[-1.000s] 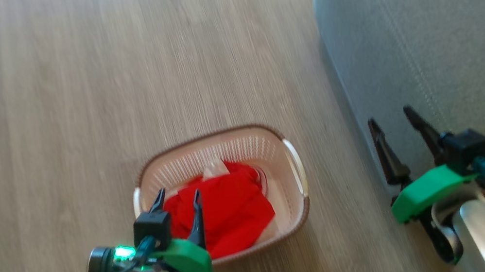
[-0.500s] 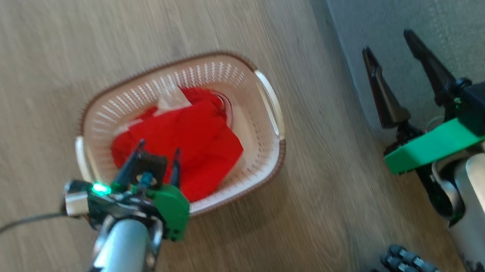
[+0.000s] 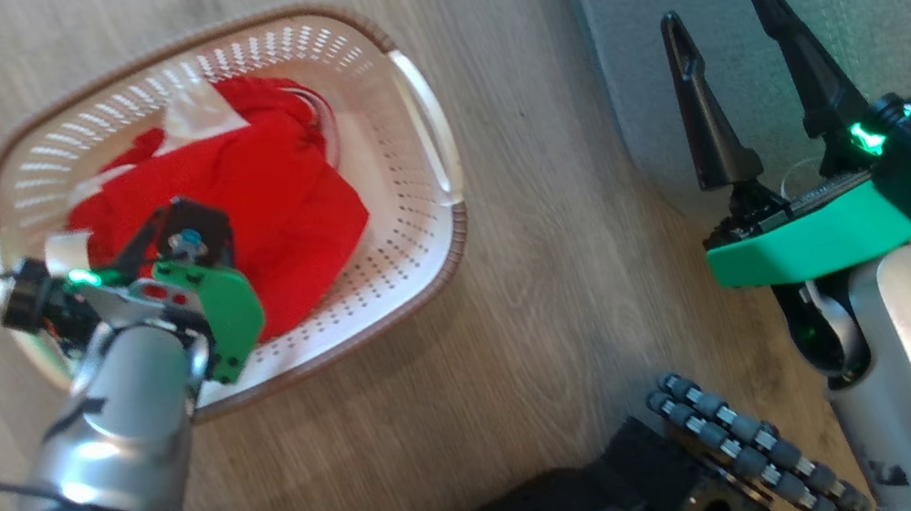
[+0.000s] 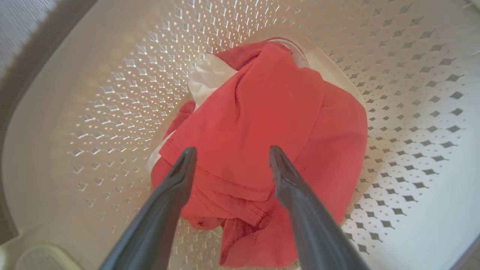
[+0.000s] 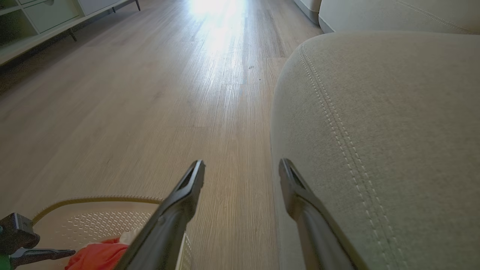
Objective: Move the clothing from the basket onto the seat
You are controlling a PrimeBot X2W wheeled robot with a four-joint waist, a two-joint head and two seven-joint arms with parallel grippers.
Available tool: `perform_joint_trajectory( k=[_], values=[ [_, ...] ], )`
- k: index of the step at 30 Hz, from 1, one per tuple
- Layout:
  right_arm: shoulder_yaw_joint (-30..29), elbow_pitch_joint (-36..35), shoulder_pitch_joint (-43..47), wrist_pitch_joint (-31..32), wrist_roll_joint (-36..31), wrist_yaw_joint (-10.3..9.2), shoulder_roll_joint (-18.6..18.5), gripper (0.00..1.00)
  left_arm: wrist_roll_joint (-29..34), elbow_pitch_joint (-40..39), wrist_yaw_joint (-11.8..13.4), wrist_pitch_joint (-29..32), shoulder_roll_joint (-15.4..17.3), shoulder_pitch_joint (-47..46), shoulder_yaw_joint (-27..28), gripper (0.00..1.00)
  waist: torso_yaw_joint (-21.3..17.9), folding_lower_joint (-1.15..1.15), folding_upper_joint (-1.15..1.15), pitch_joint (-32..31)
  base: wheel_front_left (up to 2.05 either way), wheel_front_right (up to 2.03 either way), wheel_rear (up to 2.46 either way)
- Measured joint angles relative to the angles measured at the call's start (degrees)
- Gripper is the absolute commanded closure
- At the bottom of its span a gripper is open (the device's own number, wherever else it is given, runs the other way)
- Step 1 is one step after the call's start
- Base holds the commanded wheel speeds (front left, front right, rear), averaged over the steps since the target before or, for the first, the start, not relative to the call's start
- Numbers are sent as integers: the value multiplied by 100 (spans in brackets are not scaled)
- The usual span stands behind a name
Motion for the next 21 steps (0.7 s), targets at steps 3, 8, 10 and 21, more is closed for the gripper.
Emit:
perform_joint_trajectory(
  k=[3,8,10,21],
  values=[
    [25,-126,-31,-14,66,0,0,0,97,165,-24,157,80,-279,-116,0,-137,0,0,208,0,0,0],
    [27,-283,-16,-14,66,0,0,0,96,299,36,526,107,-556,-152,0,-271,0,0,425,0,0,0],
    [31,-324,-8,-14,70,0,0,0,96,311,38,645,121,-577,-172,0,-297,0,0,478,0,0,0],
    [198,-475,27,-14,110,0,0,0,147,401,-75,1090,205,-705,-404,0,-394,-1,0,651,0,0,0]
  ],
)
